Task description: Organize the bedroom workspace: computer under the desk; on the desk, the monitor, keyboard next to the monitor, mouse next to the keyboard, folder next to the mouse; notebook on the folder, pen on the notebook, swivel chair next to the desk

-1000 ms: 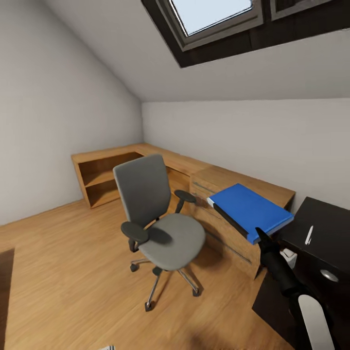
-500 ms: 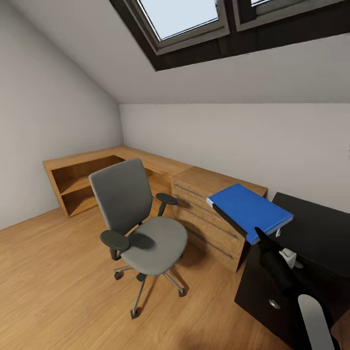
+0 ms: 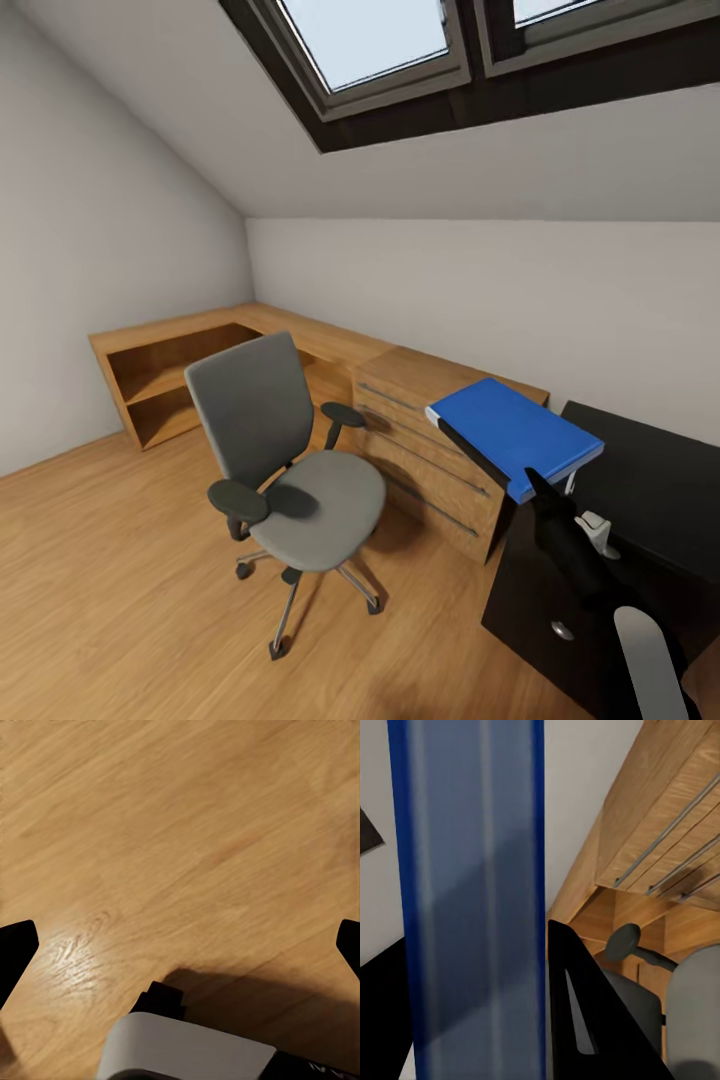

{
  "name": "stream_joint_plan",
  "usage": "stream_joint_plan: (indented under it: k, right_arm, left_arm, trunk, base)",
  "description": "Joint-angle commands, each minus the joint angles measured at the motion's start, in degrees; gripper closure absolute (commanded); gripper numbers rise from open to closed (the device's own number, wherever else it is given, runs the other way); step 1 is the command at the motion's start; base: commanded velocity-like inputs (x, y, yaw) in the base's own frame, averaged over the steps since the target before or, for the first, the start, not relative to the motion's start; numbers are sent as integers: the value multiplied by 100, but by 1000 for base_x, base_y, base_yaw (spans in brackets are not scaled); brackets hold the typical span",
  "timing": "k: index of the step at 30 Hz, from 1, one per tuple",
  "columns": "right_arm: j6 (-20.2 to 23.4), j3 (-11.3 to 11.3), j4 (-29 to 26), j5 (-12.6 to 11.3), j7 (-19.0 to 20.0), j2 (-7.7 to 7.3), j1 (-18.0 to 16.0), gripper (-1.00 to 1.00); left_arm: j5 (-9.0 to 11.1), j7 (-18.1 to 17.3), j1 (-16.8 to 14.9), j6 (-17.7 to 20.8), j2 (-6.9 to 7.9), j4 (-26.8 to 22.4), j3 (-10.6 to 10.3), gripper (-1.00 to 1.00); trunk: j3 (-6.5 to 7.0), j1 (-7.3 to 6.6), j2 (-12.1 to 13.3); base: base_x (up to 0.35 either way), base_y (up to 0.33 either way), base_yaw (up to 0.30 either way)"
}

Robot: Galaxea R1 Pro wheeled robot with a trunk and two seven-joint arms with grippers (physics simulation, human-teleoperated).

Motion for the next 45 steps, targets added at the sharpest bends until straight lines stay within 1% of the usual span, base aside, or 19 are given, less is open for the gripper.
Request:
stream_joint_plan:
  k: [1,13,18,24,25,26,28,29,31,32,33,34,35,36,37,38,40,42,45]
  right_arm:
    - [30,-20,3,-20,4,25,-4,100]
    - [15,-35,5,-17,-1,36,-4,100]
    - [1,-53,5,-17,-12,27,-4,100]
    - [-1,-195,4,-17,-62,13,-4,100]
    - [3,-270,2,-17,-88,11,-4,100]
    - [4,-297,3,-17,-94,10,-4,100]
    - [4,-318,3,-17,-99,9,-4,100]
    - [5,-331,3,-17,-103,7,-4,100]
    - [5,-345,5,-17,-116,7,-4,100]
    - [5,-347,5,-17,-123,8,-4,100]
    - [5,-350,6,-17,-133,8,-4,100]
    - [1,-352,6,-17,-149,8,-4,100]
    - [0,-353,7,-17,-153,9,-4,100]
    - [-1,-355,7,-17,-154,9,-4,100]
    - [-2,-356,7,-17,-156,9,-4,100]
    - [0,-361,7,-17,-158,6,-4,100]
    - [-1,-362,16,-13,-164,2,-4,100]
    - [-3,-362,27,-10,-208,1,-5,100]
    - [-3,-369,32,-13,-276,0,-4,100]
  left_arm:
    - [53,33,-3,-25,-3,5,-43,-100]
    - [50,40,-3,-33,-23,-12,-44,-100]
    - [59,71,-3,-347,50,-103,-21,-100]
    - [59,68,-3,-406,-7,-97,-38,-100]
    - [67,71,-3,-426,8,72,-32,-100]
    - [65,73,-3,-448,16,242,-32,-100]
    - [61,74,-3,-500,23,424,-30,-100]
    - [62,68,-3,-840,75,679,-29,-100]
    - [67,53,-3,-1717,190,1100,-27,-100]
    - [70,50,-3,-1913,207,1169,-27,-100]
    - [73,47,-3,-2254,232,1286,-27,-100]
    - [78,48,-3,-2870,260,1467,-23,-100]
    - [78,49,-3,-3086,264,1501,-21,-100]
    - [79,49,-3,-3198,264,1513,-21,-100]
    - [81,50,-3,-3461,267,1539,-20,-100]
    - [90,50,-3,-4025,273,1626,-18,-100]
    - [97,55,-3,-4274,269,1691,-18,-100]
    - [103,58,-3,-4372,275,1729,-18,-100]
    - [99,46,-3,-4392,275,1759,-18,-100]
  trunk:
    - [13,-23,39]
    - [228,-287,520]
    - [318,-396,720]
    - [426,-528,961]
    - [444,-550,1001]
    - [462,-572,1041]
    - [498,-616,1121]
    - [515,-638,1162]
    - [551,-682,1242]
    - [569,-704,1282]
    - [587,-726,1322]
    - [605,-748,1362]
    - [623,-770,1402]
    - [641,-792,1442]
    - [659,-814,1482]
    - [677,-836,1523]
    - [695,-858,1563]
    - [695,-858,1563]
    - [695,-858,1563]
  base:
    - [0,0,0]
    - [0,0,-16]
    - [0,0,-207]
    - [0,0,-262]
    - [0,0,-268]
    - [0,0,-268]
    - [0,0,-268]
    - [0,0,-268]
    - [0,0,-269]
    - [0,0,-269]
    - [0,0,-269]
    - [0,0,-269]
    - [0,0,-269]
    - [0,0,-269]
    - [0,0,-269]
    - [0,0,-269]
    - [0,0,-269]
    - [0,0,-269]
    - [0,0,-275]
